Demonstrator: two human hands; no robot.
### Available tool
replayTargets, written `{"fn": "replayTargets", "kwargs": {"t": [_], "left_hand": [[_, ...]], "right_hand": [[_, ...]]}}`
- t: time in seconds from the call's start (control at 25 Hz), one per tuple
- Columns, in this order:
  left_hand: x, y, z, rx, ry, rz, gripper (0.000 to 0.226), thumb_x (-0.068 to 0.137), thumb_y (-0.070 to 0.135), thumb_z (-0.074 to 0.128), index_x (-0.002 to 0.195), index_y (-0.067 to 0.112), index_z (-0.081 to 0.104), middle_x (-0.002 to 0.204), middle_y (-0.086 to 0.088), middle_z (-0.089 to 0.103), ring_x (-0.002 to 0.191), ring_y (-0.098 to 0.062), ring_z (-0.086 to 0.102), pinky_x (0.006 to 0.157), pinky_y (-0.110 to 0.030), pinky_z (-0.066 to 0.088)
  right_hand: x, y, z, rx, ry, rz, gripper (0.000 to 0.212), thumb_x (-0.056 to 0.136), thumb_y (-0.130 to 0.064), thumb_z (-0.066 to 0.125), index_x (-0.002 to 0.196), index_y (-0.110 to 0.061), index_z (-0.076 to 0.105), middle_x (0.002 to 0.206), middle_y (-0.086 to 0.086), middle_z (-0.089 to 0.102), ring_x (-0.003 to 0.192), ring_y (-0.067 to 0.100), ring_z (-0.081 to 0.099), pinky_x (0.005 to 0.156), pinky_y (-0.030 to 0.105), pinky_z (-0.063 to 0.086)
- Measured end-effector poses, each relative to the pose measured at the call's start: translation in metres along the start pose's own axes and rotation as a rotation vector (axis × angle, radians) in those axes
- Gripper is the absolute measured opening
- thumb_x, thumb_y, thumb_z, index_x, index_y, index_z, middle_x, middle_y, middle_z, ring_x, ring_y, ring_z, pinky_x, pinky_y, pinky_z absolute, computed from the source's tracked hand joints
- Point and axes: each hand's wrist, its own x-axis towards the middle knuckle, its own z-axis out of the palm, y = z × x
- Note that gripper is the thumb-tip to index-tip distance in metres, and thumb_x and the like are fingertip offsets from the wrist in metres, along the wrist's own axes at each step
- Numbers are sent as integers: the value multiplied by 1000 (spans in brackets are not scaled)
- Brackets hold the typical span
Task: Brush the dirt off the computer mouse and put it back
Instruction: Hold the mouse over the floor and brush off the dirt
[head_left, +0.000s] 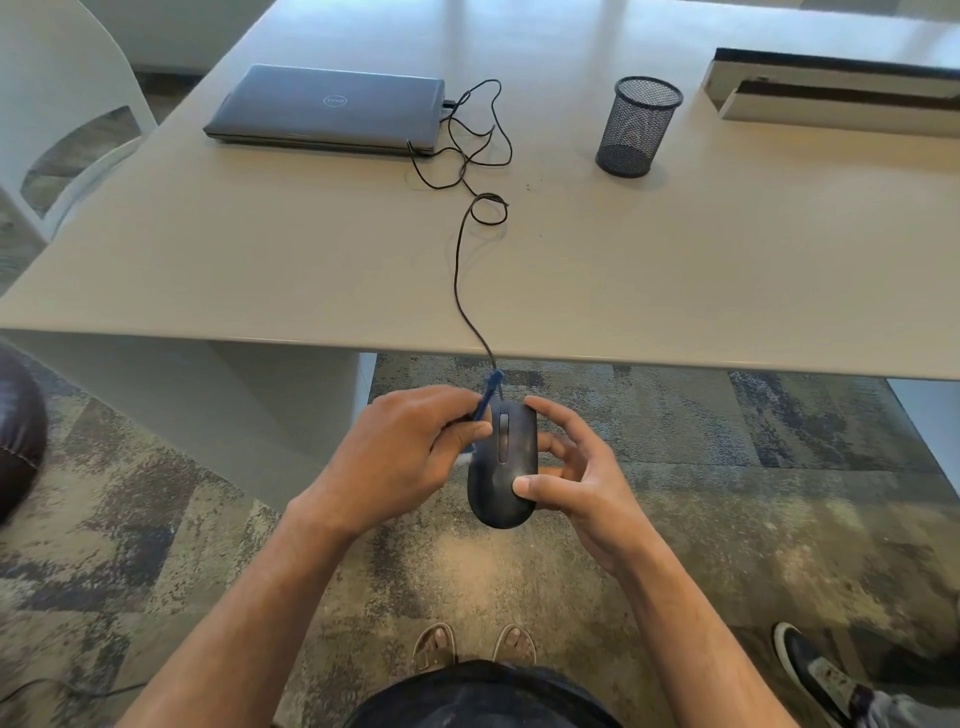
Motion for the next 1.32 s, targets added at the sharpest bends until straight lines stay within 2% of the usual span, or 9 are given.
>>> {"fn": "replayTargets", "kwargs": {"t": [0.2,0.32,0.52,0.68,0.76,0.84,0.96,1.08,1.32], "left_hand": [[1,11,13,-246,130,-72,5,93,17,68,97,16,72,86,9,72,80,-6,66,68,-13,49],[0,10,16,-250,115,-76,4,92,17,69,96,17,72,86,10,71,80,-5,66,69,-15,51],[-1,5,10,-195,-41,-89,12,92,25,69,83,16,68,66,15,59,59,-4,52,57,-11,37],[-3,-6,-5,-188,-200,-99,29,92,28,70,66,32,56,60,18,54,52,-5,45,52,-12,35],[-3,-8,-9,-201,-159,-103,23,91,33,68,70,32,59,61,17,56,52,-6,48,53,-13,38],[-1,-7,-7,-285,-6,-149,18,88,39,66,82,22,68,68,9,66,56,-11,58,56,-17,47],[3,-2,3,-446,139,-222,15,85,36,68,90,22,71,77,5,73,62,-12,67,61,-23,57],[4,0,12,-424,139,-196,6,87,25,72,91,20,71,78,7,73,64,-10,69,61,-21,56],[1,1,11,-492,-19,-159,15,82,34,72,88,20,71,75,7,74,61,-12,71,60,-21,57]], "right_hand": [[0,-1,1,14,-9,6,82,64,-14,86,138,-34,57,115,9,73,89,31,75,74,39,58],[0,-3,0,17,3,4,82,64,-13,86,138,-32,57,113,9,74,86,28,75,72,36,58],[-1,-3,-1,6,5,-3,83,62,-14,85,138,-32,57,114,9,74,87,31,75,74,38,59],[-3,0,1,18,4,14,83,61,-14,85,138,-30,56,112,9,75,86,30,75,72,38,58],[-2,-2,-1,29,-2,18,82,63,-14,84,139,-30,56,113,11,73,85,29,74,73,38,58],[-1,-4,-1,34,-9,24,83,63,-15,85,139,-30,55,115,11,73,85,28,74,72,38,58],[0,-4,0,39,-17,25,84,63,-14,85,140,-29,55,115,11,73,86,28,74,71,37,58],[0,-4,0,50,-15,21,82,64,-14,85,139,-30,56,114,11,73,85,27,74,70,36,58],[-1,-5,-4,60,3,5,82,63,-15,86,138,-29,57,112,11,73,81,24,74,70,36,58]]}}
